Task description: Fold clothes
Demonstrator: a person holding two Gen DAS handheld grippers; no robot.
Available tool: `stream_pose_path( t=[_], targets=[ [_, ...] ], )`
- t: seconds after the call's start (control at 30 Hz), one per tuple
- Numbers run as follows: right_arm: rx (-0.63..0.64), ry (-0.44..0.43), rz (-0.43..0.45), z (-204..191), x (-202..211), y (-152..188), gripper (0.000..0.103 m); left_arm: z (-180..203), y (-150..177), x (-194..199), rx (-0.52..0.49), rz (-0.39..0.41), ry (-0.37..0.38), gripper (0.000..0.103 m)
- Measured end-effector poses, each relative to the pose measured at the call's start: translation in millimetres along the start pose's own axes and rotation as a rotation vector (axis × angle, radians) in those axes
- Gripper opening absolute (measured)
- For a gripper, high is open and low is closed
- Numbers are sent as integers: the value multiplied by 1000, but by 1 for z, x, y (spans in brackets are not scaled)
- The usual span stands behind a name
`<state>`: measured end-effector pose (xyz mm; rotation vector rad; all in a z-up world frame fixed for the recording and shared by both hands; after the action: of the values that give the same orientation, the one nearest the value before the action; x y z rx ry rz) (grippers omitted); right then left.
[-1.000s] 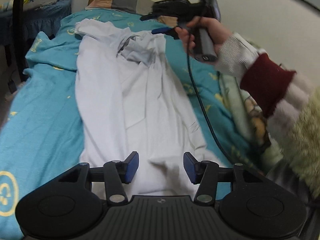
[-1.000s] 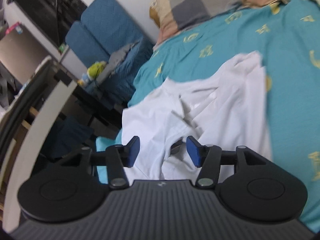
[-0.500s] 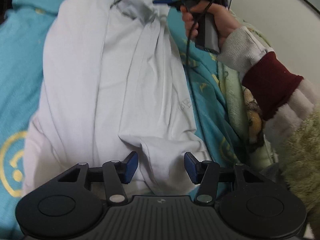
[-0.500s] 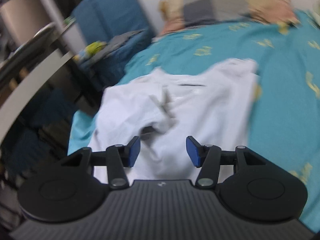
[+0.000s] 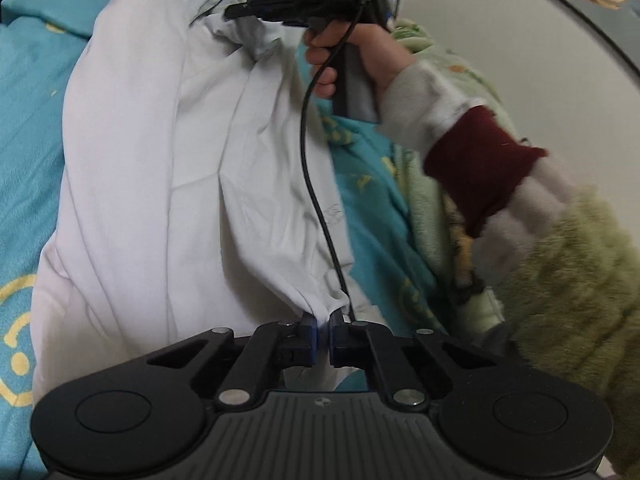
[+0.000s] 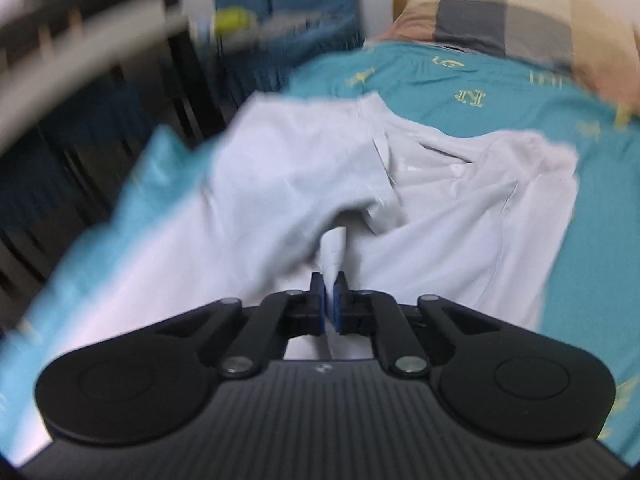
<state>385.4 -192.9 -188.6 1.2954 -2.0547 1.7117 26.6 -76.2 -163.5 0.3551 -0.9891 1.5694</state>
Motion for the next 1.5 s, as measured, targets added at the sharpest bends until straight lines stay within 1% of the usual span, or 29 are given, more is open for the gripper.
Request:
stream_pose_path(
  t=[0.07, 0.1, 0.13, 0.2, 0.3, 0.37, 0.4, 0.43, 0.5, 0.53, 0.57, 0.6, 0.63, 0.67, 0.7, 0.73, 0.77, 0.83, 0.9, 0.93, 1.0, 1.07, 1.13, 1.17, 1.23, 1.3, 1.43, 1.5],
  targets=[
    [-67, -22, 66, 2, 9, -10, 5, 1, 6, 1, -10, -51, 2, 5],
    [-71, -19, 78, 1, 11, -12, 5, -2, 9, -1, -5, -78, -18, 5],
    [-58, -9, 71, -2, 10, -12, 5, -7, 12, -5, 5, -95, -56, 5],
    [-13, 16, 23, -8, -2, -4, 5, -17, 15, -13, 15, -125, -121, 5],
    [11, 72, -50, -9, -23, 17, 7, -17, 15, -17, 3, -134, -135, 6],
    [-1, 96, -57, -9, -27, 24, 7, -16, 14, -17, -2, -124, -137, 7],
    [-22, 95, -55, -9, -25, 23, 8, -18, 13, -15, 4, -120, -138, 12],
    [-53, 90, -62, -9, -22, 23, 9, -19, 11, -14, 11, -112, -140, 23],
    [-128, 71, -58, -10, -8, 20, 10, -21, 5, -5, 15, -78, -135, 32],
    [-167, 57, -46, -11, 1, 19, 13, -21, 2, -1, 9, -63, -138, 40],
    [-202, 46, -33, -13, 12, 19, 17, -21, -1, 4, 2, -48, -141, 46],
    [-236, 36, -19, -14, 23, 19, 30, -20, -5, 8, -4, -33, -144, 54],
    [-254, 29, -8, -18, 35, 20, 42, -20, -9, 13, -11, -12, -155, 58],
    [-266, 23, 2, -22, 47, 22, 46, -22, -13, 19, -17, 14, -175, 59],
    [-265, 23, 6, -27, 60, 23, 48, -24, -17, 25, -14, 39, -194, 62],
    [-264, 29, 3, -32, 74, 27, 49, -29, -21, 32, 1, 64, -212, 66],
    [-265, 36, -2, -37, 87, 32, 49, -33, -26, 38, 18, 90, -229, 67],
    [-301, 73, -24, -43, 114, 45, 49, -42, -35, 53, 47, 144, -269, 72],
    [-326, 115, -34, -49, 139, 63, 49, -54, -42, 67, 49, 203, -355, 77],
    [-330, 132, -34, -53, 152, 73, 49, -59, -45, 73, 49, 229, -405, 78],
    [-365, 154, -62, -58, 170, 103, 49, -73, -49, 83, 66, 245, -477, 78],
    [-426, 159, -92, -60, 183, 137, 49, -87, -47, 88, 102, 234, -510, 78],
    [-492, 171, -144, -60, 191, 171, 49, -97, -42, 88, 132, 199, -510, 78],
    [-525, 191, -174, -59, 193, 185, 49, -100, -39, 84, 138, 176, -507, 78],
    [-526, 221, -187, -62, 195, 193, 51, -99, -33, 74, 124, 124, -507, 78],
    [-523, 239, -208, -64, 192, 197, 50, -98, -26, 63, 105, 71, -511, 78],
    [-513, 209, -315, -74, 169, 217, 50, -104, -13, 51, 106, -6, -520, 78],
    [-483, 231, -351, -77, 164, 224, 50, -107, -10, 51, 124, -18, -519, 80]
  ],
)
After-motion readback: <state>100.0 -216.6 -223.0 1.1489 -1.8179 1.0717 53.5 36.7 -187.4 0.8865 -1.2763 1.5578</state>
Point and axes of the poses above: each gripper's, at about its wrist camera, not at the fingertips, and x roughly against the way its jaws point, z to its right, y to its underside, the point moved 8 cm from there along -x, roughly the way its jaws point, and after that the axes turned 4 degrees about -y, right-handed, at the moved point
